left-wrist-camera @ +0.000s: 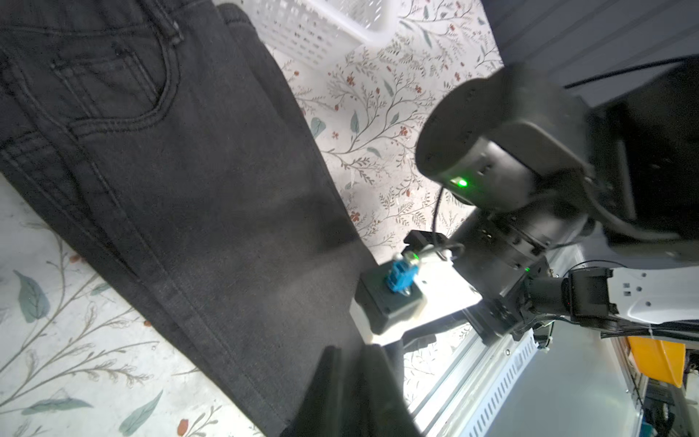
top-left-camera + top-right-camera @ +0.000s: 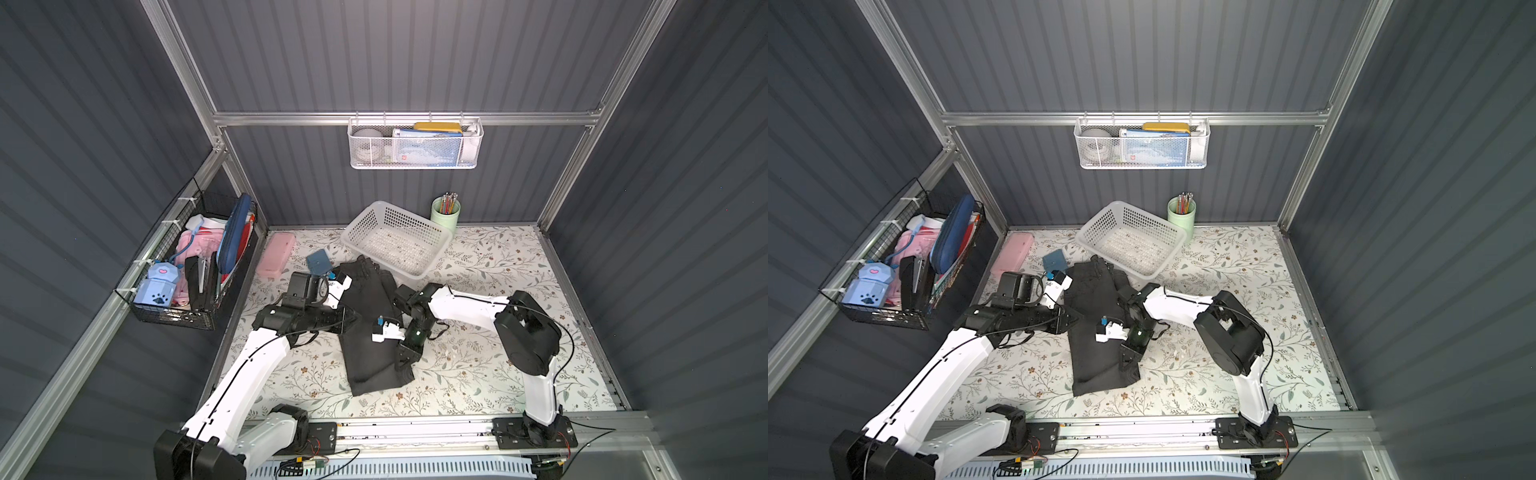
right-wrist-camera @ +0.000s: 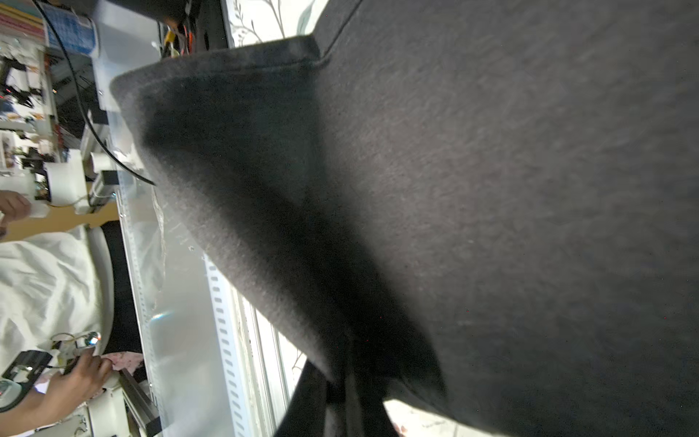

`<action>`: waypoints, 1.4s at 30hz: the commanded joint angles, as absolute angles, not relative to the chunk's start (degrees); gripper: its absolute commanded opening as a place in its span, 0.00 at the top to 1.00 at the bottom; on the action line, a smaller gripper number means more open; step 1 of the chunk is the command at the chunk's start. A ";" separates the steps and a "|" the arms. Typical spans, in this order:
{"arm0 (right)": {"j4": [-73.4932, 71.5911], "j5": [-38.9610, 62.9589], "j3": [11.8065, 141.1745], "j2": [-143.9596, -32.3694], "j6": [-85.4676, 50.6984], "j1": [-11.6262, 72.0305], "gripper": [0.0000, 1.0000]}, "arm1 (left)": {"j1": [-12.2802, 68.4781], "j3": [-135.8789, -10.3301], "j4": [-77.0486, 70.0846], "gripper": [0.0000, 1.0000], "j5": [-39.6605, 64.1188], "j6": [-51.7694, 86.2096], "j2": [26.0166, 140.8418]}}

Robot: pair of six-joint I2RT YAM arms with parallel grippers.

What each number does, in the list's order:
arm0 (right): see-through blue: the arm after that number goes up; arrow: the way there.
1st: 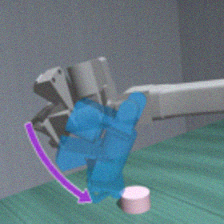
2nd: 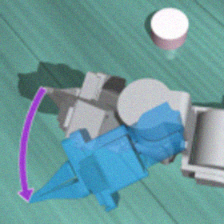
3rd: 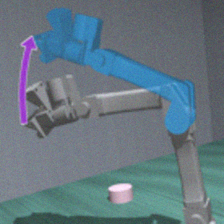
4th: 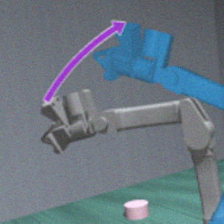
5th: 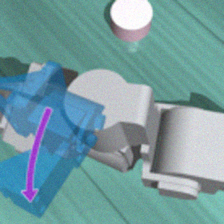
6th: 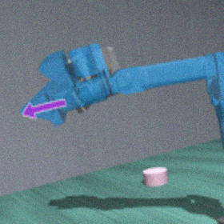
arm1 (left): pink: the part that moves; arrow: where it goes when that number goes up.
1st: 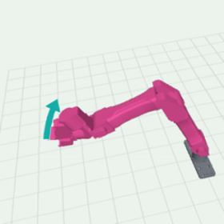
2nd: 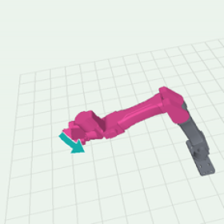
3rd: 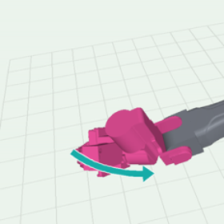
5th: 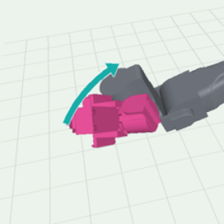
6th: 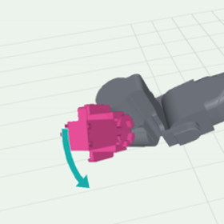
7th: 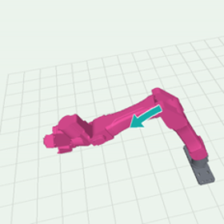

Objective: Roll up the long pants
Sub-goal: Roll the long pant at the center of the board.

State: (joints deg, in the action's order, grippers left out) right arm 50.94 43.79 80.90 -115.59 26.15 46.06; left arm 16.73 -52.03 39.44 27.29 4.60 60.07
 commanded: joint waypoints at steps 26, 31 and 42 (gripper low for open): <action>55.57 44.58 92.38 -125.75 27.68 40.78 0.89 | 34.55 -48.86 44.79 0.70 24.80 -27.32 70.88; 53.16 43.39 92.24 -125.44 25.26 40.14 0.86 | 35.60 -48.87 44.01 0.91 19.52 -27.93 78.04; 35.29 40.57 78.73 -111.70 0.56 35.75 0.50 | 35.60 -51.46 40.76 1.00 6.27 -20.74 89.90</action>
